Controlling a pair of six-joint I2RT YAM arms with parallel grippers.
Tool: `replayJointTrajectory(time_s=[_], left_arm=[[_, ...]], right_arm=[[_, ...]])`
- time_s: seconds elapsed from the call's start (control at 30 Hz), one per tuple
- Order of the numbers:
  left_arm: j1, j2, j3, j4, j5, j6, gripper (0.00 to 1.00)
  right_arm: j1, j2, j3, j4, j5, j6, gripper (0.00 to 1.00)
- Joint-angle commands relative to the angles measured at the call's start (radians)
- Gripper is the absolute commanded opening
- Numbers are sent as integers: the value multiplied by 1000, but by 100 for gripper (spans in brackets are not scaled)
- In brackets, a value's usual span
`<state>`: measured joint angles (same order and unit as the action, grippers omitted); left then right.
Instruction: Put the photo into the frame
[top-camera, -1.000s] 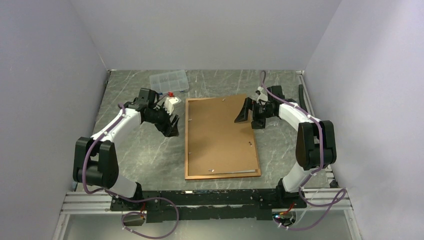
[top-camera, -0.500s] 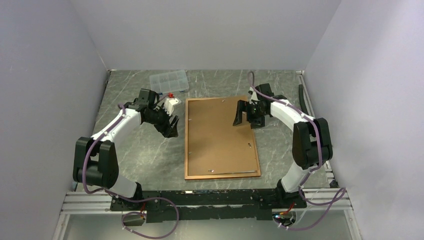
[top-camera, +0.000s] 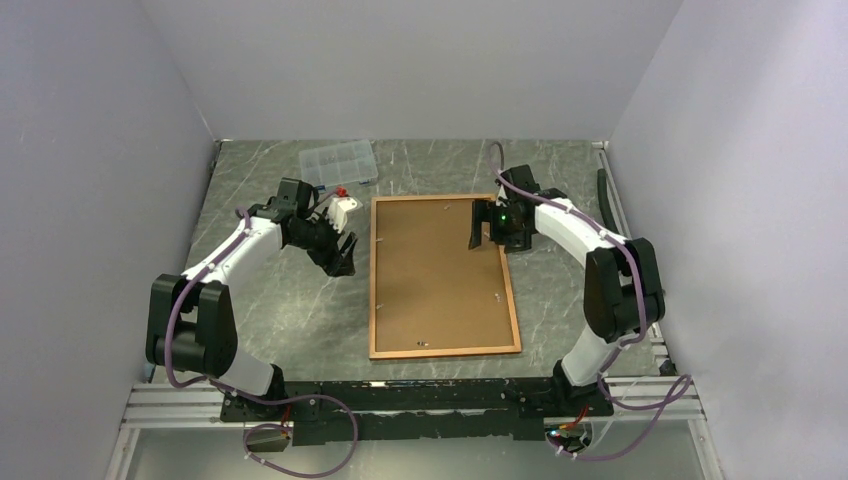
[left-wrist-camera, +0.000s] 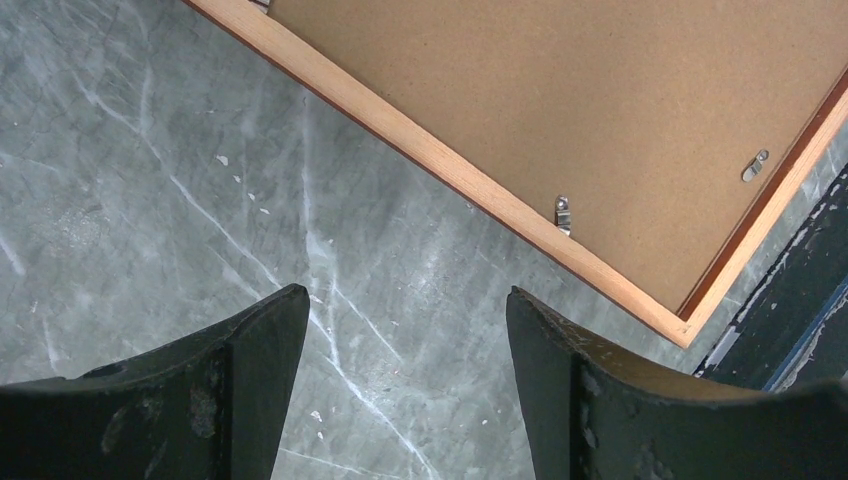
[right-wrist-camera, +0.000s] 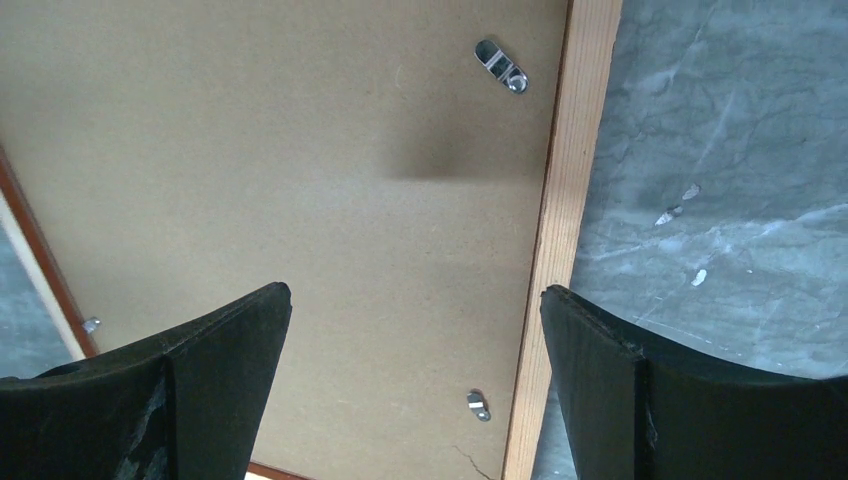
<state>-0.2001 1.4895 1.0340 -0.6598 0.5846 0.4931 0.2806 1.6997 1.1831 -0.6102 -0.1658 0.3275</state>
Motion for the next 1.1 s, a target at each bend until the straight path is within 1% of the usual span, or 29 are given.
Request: replayJointTrajectory(time_s=[0.0, 0.07, 0.13, 0.23, 0.27, 0.3, 0.33, 0.37, 0.47, 0.5, 0.53, 0.6, 0.67, 0.77, 0.83, 0.97, 1.07], left_arm=[[-4, -31, 17, -10, 3, 10, 77], [-4, -30, 12, -10, 6, 8, 77], [-4, -26, 4, -6, 15, 6, 77], [-4, -13, -7, 3, 38, -4, 77], [-5, -9, -9, 3, 48, -9, 76], [-4, -2, -11, 1, 59, -15, 76], [-4, 3, -13, -3, 73, -22, 76], [-4, 7, -17, -4, 87, -31, 75], [-6, 25, -36, 10, 138, -63, 75], [-5, 36, -40, 16, 154, -75, 74], [-5, 49, -45, 24, 168, -92, 73], [-5, 74, -49, 48, 185, -118, 69], [-6, 101, -50, 76, 194, -152, 66], [-5, 153, -49, 112, 210, -224, 57], [-6, 185, -50, 126, 242, -261, 54], [-1, 228, -33, 136, 246, -304, 48], [2, 249, -20, 131, 251, -305, 44]], right_arm=[[0, -91, -22, 72, -3, 41, 100], [0, -124, -54, 98, -13, 68, 98], [9, -172, -108, 164, -49, 113, 94], [90, -244, -163, 215, -6, 157, 81], [129, -269, -174, 226, 22, 164, 74], [163, -293, -191, 242, 44, 170, 65], [191, -327, -208, 257, 62, 180, 59], [208, -355, -235, 281, 64, 197, 57], [262, -428, -331, 395, 34, 262, 43], [299, -436, -344, 411, 50, 270, 35], [331, -430, -352, 417, 59, 278, 25], [409, -394, -363, 441, 56, 316, 0], [480, -357, -391, 506, 69, 362, 0], [573, -311, -439, 631, 133, 429, 0], [620, -266, -455, 719, 162, 463, 0], [681, -173, -443, 819, 222, 478, 0], [697, -114, -440, 895, 205, 483, 0]])
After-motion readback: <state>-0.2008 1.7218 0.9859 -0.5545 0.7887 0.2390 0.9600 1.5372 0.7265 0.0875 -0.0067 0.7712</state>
